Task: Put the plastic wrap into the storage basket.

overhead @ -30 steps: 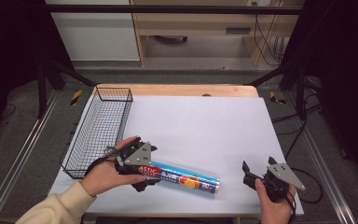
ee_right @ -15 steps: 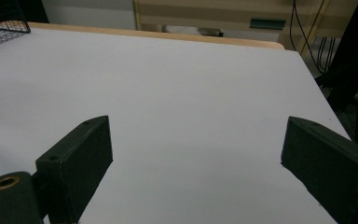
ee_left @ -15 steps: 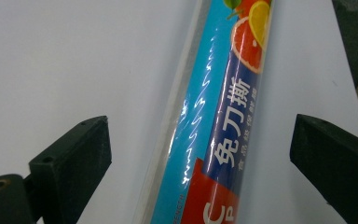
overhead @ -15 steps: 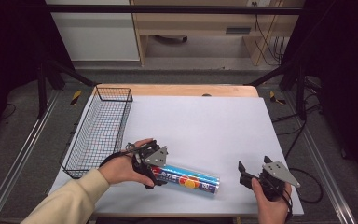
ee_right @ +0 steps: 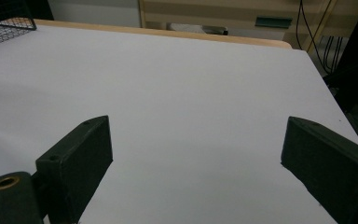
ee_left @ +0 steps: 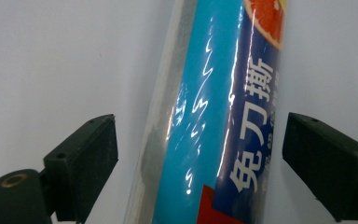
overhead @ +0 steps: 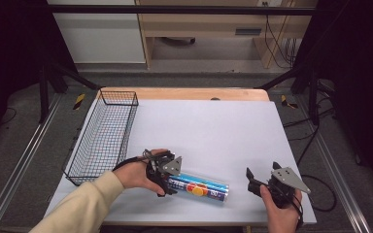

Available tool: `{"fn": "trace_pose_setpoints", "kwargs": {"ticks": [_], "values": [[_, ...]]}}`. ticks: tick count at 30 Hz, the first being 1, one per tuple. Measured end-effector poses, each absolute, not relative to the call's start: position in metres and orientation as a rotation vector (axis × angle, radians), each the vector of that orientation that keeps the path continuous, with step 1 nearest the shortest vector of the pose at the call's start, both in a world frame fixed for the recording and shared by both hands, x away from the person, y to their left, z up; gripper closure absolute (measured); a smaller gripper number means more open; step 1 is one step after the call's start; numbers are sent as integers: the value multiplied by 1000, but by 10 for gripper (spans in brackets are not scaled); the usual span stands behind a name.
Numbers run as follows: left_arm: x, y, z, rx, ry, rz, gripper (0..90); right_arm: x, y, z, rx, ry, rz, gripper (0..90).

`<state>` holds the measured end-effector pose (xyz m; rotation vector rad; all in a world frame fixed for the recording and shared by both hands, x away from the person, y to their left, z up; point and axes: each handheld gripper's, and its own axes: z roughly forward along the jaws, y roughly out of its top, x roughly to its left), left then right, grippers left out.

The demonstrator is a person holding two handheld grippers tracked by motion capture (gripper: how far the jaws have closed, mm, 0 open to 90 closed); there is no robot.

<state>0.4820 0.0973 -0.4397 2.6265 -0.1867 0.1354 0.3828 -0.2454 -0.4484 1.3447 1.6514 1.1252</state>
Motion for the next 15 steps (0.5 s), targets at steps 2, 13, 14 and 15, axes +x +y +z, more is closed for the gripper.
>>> {"fn": "trace_pose_setpoints", "kwargs": {"ticks": [2,13,14,15], "values": [[482,96,-441,2626,-203,137,123,383,-245,-448,1344,1652,1123,90],[483,91,-449,2651,-234,113,224,384,-245,-449,1345,1660,1124,90],[483,91,-449,2651,-236,112,224,384,-245,-449,1345,1660,1124,90],[484,91,-449,2653,-238,110,233,383,-244,-449,1345,1660,1125,90]]}}
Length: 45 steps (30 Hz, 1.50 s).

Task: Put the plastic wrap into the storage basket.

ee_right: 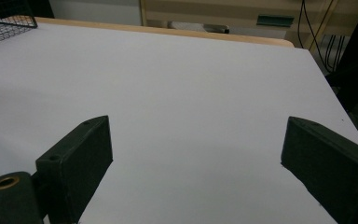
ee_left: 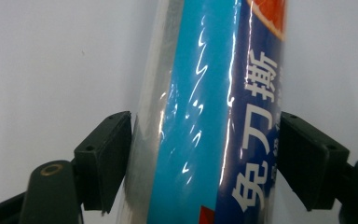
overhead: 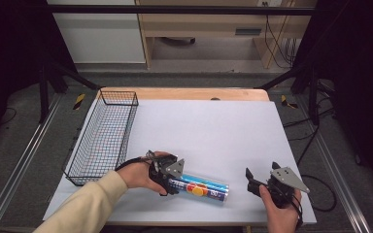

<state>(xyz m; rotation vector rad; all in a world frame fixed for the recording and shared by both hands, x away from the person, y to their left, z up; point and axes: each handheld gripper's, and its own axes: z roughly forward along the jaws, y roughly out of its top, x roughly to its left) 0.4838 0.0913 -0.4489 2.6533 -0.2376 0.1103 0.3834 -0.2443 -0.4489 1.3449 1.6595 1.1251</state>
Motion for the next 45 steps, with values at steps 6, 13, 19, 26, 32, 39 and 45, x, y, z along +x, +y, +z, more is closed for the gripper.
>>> {"fn": "trace_pose_setpoints", "kwargs": {"ticks": [6,13,19,26,32,39,45], "values": [[485,90,-450,2663,-232,113,246,384,-244,-449,1344,1663,1126,90],[485,88,-450,2674,-235,107,259,384,-243,-449,1342,1666,1127,90],[485,87,-450,2678,-239,103,273,384,-243,-449,1342,1669,1129,90],[485,87,-451,2682,-238,99,276,384,-242,-449,1343,1672,1129,91],[485,87,-451,2686,-241,102,278,384,-242,-449,1340,1676,1128,92],[486,86,-451,2690,-242,98,279,385,-241,-449,1341,1683,1135,93],[487,84,-451,2698,-246,96,278,385,-241,-450,1339,1690,1135,96]]}}
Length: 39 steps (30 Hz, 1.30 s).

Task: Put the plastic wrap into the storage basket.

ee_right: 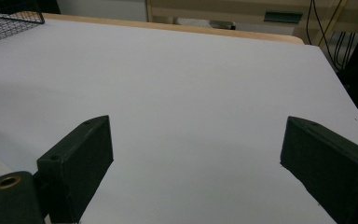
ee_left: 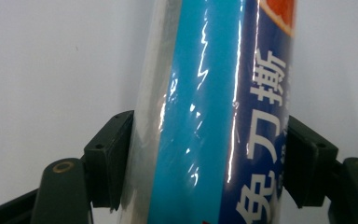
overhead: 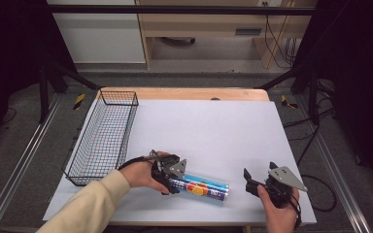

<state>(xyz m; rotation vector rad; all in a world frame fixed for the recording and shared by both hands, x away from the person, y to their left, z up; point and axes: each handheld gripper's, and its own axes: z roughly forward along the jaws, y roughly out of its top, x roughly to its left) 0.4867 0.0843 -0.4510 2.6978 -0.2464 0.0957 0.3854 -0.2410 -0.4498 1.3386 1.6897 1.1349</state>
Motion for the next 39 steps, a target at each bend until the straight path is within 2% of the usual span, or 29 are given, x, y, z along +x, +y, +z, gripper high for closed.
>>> {"fn": "trace_pose_setpoints", "kwargs": {"ticks": [16,39], "values": [[487,81,-451,2723,-249,81,286,386,-240,-451,1345,1708,1137,97],[470,91,-435,2615,-208,91,307,385,-244,-450,1367,1677,1143,102]]}}
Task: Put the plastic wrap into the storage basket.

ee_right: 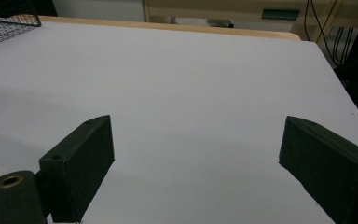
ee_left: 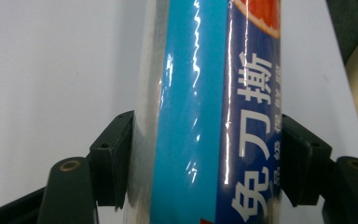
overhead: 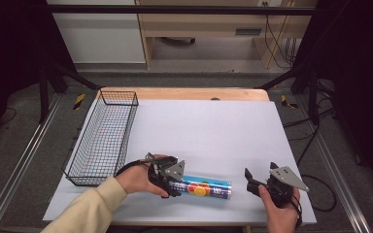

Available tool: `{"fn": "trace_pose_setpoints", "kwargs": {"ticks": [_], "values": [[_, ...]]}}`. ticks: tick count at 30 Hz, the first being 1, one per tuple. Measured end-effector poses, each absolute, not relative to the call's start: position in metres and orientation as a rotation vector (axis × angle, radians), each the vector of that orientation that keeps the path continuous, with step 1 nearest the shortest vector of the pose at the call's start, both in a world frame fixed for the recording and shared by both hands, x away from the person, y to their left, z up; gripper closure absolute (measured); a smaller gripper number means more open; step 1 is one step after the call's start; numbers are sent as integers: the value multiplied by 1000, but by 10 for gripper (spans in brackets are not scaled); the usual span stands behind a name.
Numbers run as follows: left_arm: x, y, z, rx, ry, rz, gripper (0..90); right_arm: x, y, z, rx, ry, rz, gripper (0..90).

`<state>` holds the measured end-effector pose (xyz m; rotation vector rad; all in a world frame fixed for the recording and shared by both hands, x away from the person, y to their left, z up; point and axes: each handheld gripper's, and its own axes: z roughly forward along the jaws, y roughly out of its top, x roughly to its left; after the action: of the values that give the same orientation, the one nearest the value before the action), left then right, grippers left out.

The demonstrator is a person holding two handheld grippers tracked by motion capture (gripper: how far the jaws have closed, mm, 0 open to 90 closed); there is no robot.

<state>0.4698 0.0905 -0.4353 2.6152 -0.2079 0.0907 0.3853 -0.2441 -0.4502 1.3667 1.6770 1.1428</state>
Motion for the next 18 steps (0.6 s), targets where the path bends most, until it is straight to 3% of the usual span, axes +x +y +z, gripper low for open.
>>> {"fn": "trace_pose_setpoints", "kwargs": {"ticks": [18], "values": [[456,99,-412,2486,-63,111,315,385,-247,-450,1387,1653,1133,102]]}}
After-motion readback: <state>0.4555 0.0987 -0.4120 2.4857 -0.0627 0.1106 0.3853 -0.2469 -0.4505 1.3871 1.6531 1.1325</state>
